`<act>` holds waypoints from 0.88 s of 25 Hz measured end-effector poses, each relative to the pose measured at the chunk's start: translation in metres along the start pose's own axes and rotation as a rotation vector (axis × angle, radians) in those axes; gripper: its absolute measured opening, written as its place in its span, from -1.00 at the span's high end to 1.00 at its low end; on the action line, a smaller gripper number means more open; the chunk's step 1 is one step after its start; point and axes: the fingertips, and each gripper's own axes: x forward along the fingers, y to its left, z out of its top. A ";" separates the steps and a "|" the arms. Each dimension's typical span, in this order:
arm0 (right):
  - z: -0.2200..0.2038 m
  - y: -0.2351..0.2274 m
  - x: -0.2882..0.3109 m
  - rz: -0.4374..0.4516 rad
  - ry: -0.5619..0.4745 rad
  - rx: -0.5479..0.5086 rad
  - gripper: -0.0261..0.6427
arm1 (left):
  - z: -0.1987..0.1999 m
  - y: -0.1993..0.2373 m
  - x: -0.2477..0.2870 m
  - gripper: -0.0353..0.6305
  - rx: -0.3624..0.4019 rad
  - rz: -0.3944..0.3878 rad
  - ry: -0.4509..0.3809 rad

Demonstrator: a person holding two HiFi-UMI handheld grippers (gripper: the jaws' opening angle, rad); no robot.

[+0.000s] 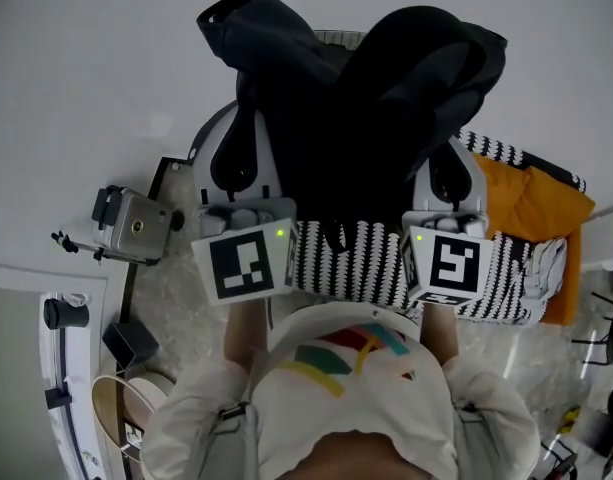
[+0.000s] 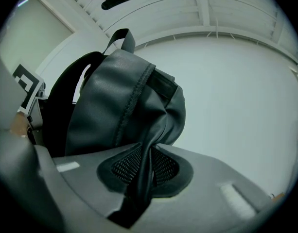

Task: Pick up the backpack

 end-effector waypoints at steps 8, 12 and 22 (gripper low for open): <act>0.000 0.003 -0.001 0.015 0.000 -0.013 0.77 | -0.004 0.000 -0.002 0.81 -0.014 0.003 0.002; -0.003 0.003 -0.002 0.021 0.009 -0.020 0.77 | -0.009 -0.003 -0.003 0.81 -0.014 -0.007 0.022; -0.007 0.000 -0.004 0.019 0.022 -0.017 0.77 | -0.013 -0.008 -0.004 0.81 -0.011 -0.017 0.043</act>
